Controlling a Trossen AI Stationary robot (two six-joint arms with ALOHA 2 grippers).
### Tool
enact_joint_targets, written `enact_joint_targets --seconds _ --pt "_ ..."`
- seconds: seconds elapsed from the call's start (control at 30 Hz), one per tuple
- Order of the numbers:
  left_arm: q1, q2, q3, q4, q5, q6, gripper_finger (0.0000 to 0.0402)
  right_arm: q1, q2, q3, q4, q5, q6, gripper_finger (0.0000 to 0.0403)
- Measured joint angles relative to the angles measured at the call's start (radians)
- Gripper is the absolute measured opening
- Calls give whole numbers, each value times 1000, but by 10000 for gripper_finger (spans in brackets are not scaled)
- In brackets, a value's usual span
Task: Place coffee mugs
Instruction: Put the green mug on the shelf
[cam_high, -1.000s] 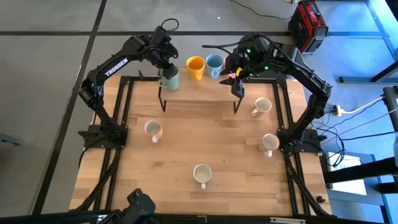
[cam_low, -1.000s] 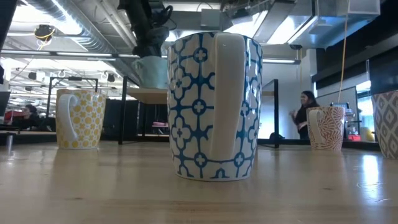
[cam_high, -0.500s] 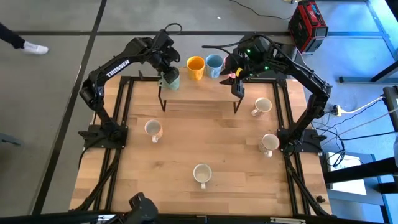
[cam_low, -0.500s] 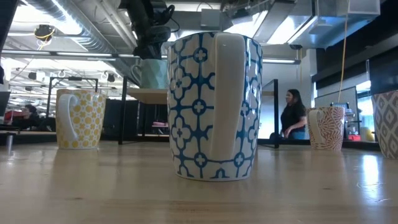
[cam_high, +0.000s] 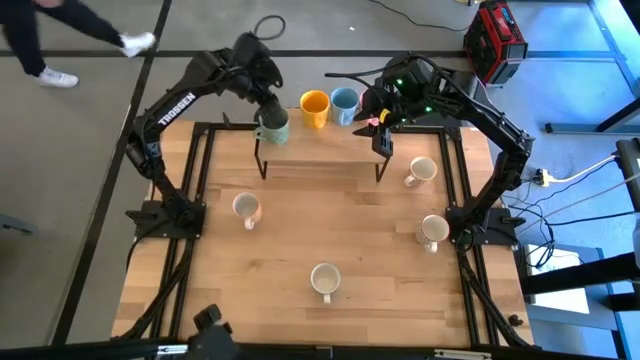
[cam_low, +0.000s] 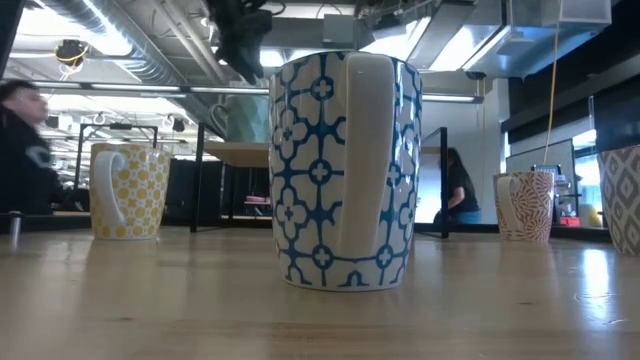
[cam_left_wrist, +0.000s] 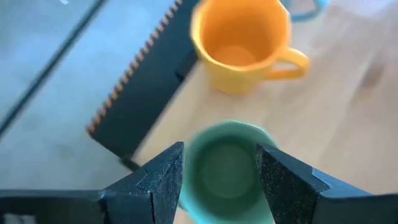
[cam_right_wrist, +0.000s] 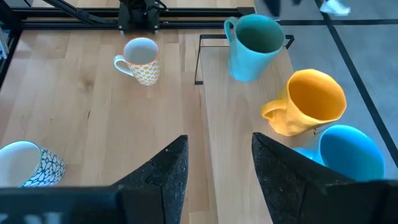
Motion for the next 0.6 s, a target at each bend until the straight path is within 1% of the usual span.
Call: enact_joint_targets --seconds 0.1,0.23,0.33,0.6 --pt "39 0 5 8 6 20 194 0 0 0 0 0 0 168" --pt "85 6 -29 16 76 34 194 0 0 0 0 0 1 168" --pt "98 10 -73 29 122 36 194 0 0 0 0 0 2 168" --pt "97 10 -166 71 127 50 194 0 0 0 -1 -1 1 168"
